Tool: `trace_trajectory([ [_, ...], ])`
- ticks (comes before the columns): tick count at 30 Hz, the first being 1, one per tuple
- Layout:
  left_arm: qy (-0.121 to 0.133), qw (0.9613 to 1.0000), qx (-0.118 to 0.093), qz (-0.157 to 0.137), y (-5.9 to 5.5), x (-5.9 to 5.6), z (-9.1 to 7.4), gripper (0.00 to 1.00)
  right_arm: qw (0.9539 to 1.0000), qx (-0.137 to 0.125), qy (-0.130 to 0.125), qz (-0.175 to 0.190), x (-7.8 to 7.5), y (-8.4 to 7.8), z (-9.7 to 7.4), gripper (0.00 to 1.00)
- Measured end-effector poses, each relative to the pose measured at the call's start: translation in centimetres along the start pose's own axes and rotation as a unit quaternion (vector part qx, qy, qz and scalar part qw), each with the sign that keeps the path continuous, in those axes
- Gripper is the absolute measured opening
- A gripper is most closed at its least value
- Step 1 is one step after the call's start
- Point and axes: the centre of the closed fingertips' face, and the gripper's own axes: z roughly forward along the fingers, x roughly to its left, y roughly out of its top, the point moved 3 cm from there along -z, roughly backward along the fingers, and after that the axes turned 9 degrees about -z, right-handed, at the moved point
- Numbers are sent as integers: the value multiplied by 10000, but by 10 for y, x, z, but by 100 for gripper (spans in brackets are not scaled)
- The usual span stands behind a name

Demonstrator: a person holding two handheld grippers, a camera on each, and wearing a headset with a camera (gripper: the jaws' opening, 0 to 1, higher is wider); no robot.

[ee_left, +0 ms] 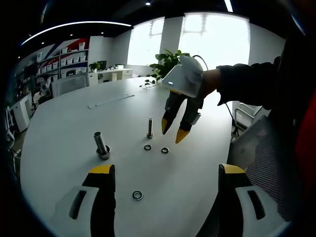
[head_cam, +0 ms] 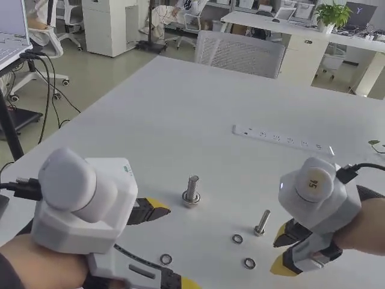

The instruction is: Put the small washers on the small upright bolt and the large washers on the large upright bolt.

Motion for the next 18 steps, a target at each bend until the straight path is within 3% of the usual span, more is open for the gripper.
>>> trace_trajectory([
  [18, -9, 10000, -47, 11, 2, 1, -1, 85, 9986, 131, 179, -473, 5, 25, 18, 26],
])
